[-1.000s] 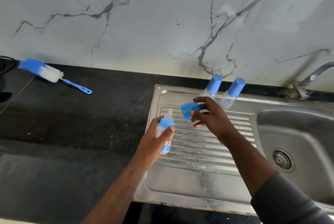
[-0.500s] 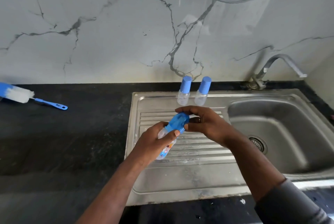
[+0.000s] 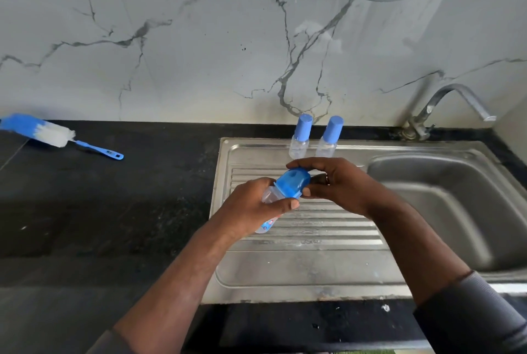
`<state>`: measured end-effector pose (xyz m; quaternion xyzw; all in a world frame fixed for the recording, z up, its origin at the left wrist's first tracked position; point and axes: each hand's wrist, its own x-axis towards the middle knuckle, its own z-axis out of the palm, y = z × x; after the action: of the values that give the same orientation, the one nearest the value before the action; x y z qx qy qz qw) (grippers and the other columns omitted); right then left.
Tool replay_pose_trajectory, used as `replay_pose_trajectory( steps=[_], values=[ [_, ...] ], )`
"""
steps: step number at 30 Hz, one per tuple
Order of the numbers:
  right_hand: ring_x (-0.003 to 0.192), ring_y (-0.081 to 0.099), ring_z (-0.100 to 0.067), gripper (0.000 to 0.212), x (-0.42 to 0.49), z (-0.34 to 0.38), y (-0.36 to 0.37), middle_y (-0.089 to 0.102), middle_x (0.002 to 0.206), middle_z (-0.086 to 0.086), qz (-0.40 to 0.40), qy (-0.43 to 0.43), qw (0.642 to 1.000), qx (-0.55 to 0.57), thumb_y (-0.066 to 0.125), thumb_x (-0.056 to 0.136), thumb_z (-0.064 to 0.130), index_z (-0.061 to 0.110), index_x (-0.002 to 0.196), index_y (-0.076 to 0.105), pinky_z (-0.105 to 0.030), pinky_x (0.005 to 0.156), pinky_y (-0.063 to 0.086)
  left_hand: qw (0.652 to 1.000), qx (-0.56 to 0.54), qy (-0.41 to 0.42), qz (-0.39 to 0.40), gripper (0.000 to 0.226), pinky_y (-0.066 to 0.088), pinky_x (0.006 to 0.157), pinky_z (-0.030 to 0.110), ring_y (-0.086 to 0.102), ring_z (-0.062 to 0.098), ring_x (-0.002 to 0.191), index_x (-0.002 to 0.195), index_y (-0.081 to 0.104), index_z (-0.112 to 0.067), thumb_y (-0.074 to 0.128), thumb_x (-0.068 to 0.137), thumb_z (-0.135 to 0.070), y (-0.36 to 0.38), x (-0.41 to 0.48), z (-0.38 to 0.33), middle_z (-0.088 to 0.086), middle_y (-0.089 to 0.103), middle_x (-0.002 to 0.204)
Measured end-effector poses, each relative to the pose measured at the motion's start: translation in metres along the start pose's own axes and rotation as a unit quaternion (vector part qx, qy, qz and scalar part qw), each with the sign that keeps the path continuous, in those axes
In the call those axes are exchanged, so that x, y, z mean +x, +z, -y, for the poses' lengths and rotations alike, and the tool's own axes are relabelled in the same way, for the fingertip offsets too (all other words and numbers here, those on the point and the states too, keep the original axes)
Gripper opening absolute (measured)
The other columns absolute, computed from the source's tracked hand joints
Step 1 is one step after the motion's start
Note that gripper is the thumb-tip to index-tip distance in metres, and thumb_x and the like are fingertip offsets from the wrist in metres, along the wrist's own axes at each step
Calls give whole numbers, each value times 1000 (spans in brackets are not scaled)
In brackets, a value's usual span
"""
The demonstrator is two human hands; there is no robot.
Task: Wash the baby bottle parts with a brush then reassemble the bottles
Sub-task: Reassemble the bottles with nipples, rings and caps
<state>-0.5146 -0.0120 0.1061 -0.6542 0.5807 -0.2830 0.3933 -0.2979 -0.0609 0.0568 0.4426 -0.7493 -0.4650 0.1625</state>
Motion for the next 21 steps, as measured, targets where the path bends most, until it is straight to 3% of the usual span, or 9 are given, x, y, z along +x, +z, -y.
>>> replay_pose_trajectory(
  steps=[5, 8, 11, 15, 18, 21],
  values=[
    [100, 65, 9, 52, 10, 7, 9, 66, 122, 16, 45, -14, 994, -95, 71, 89, 1, 25, 134, 63, -7, 86, 48, 1000, -11, -7, -4, 57, 59, 86, 41, 69, 10, 85, 112, 63, -28, 66, 76, -72, 7, -11, 13, -8, 70, 92],
    [104, 66, 4, 51, 17, 11, 13, 67, 125, 14, 76, -18, 991, -107, 72, 90, 5, 26, 135, 62, -11, 91, 50, 998, -47, -24, -34, 69, 60, 83, 41, 69, 9, 84, 112, 62, -29, 65, 68, -82, 14, -21, 22, -9, 70, 91],
    [107, 67, -6, 49, 22, 8, 20, 68, 123, 14, 81, -27, 991, -100, 76, 87, 7, 27, 130, 65, -21, 94, 54, 997, -34, -23, -61, 55, 60, 81, 39, 69, 9, 81, 111, 61, -28, 67, 78, -71, 15, -29, 26, -8, 70, 88],
    [107, 64, -6, 43, 33, 16, 36, 68, 119, 10, 93, -51, 988, -114, 77, 86, 14, 24, 127, 67, -20, 93, 54, 994, 8, -19, -106, 59, 56, 77, 27, 67, 9, 81, 117, 57, -26, 55, 80, -72, 11, -43, 32, -10, 66, 89],
    [109, 62, -4, 44, 41, 26, 47, 65, 122, 11, 96, -69, 985, -126, 77, 87, 13, 24, 128, 65, -17, 93, 53, 992, 27, -12, -124, 53, 49, 76, 19, 63, 7, 87, 124, 52, -26, 58, 87, -64, 6, -49, 40, -12, 62, 97],
    [103, 65, -7, 52, 53, 38, 77, 64, 121, 9, 75, -66, 992, -81, 78, 85, 11, 24, 132, 60, -18, 88, 55, 984, 25, -12, -176, 63, 43, 85, 26, 58, 10, 98, 126, 56, -21, 61, 85, -68, -13, -59, 55, -8, 58, 106]
  ],
)
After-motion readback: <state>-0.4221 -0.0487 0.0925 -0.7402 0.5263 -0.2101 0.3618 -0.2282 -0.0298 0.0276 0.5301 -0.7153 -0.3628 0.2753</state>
